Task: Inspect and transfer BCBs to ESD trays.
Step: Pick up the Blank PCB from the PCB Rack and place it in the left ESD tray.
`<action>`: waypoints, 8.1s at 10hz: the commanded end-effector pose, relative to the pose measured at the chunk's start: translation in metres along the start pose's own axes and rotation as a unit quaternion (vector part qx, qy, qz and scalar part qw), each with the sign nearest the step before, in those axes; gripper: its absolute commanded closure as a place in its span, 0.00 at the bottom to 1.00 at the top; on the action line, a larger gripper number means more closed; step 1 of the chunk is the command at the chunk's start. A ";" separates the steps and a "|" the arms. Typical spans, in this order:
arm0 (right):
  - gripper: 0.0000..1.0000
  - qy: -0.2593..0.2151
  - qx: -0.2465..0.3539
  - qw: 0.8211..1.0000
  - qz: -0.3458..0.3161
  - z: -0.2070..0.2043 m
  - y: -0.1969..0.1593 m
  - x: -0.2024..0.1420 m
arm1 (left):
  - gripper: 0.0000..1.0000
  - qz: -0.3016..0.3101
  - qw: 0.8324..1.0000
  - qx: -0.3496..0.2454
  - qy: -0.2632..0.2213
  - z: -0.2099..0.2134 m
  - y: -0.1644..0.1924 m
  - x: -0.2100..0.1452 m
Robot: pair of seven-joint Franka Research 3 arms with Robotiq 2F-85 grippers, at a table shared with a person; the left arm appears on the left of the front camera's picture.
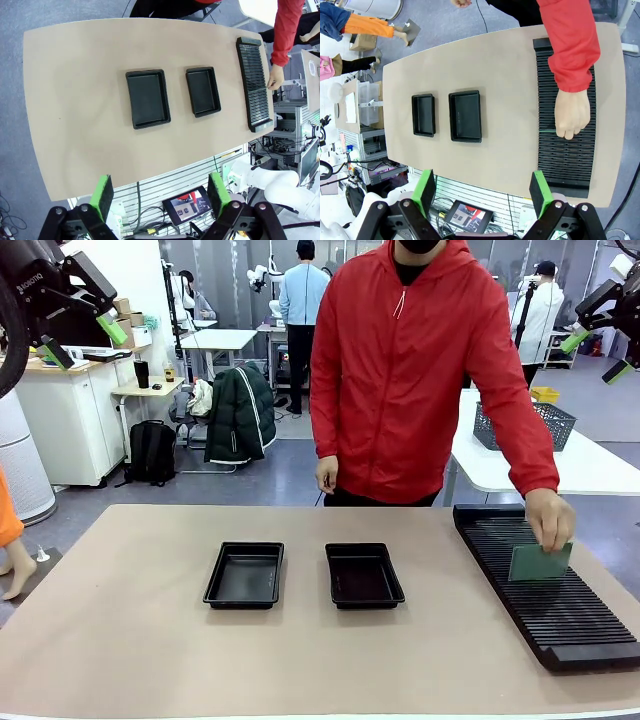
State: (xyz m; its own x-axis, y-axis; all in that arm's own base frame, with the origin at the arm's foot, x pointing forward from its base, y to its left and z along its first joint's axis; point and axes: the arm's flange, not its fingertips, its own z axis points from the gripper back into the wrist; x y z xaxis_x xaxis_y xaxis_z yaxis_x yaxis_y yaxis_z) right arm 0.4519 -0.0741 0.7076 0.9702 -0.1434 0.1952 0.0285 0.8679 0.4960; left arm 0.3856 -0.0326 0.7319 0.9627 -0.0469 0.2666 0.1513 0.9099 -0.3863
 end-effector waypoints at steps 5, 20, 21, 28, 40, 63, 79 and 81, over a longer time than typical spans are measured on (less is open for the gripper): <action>0.00 -0.001 0.002 1.000 -0.001 0.001 0.000 -0.001 | 0.00 -0.001 1.000 0.000 -0.002 0.001 0.000 0.000; 0.00 -0.001 0.002 1.000 -0.001 0.001 0.000 -0.001 | 0.00 -0.001 1.000 0.000 -0.002 0.001 0.000 0.000; 0.00 -0.001 0.002 1.000 -0.001 0.001 0.000 -0.001 | 0.00 -0.001 1.000 0.000 -0.002 0.001 0.000 0.000; 0.00 -0.024 0.014 0.998 0.055 -0.014 -0.012 0.003 | 0.00 -0.001 1.000 0.000 -0.002 0.001 0.000 0.000; 0.00 0.057 -0.032 0.784 0.617 -0.130 -0.081 -0.052 | 0.00 -0.001 1.000 0.000 -0.002 0.001 0.000 0.000; 0.00 0.171 -0.091 0.632 0.750 -0.301 -0.164 -0.062 | 0.00 -0.001 1.000 0.000 -0.002 0.001 0.000 0.000; 0.56 0.209 -0.075 0.601 0.768 -0.301 -0.167 -0.063 | 0.00 -0.001 1.000 0.000 -0.002 0.001 0.000 0.000; 0.64 0.215 -0.074 0.600 0.767 -0.301 -0.166 -0.063 | 0.00 -0.001 1.000 0.000 -0.002 0.001 0.000 0.000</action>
State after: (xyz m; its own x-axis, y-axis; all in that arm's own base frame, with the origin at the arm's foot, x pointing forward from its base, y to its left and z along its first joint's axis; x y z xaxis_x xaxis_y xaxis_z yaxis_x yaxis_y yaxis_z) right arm 0.4564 -0.0622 0.3562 -0.1204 0.9881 0.0960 -0.9892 -0.1112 -0.0959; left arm 0.3855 -0.0329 0.7324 0.9623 -0.0474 0.2680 0.1522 0.9099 -0.3859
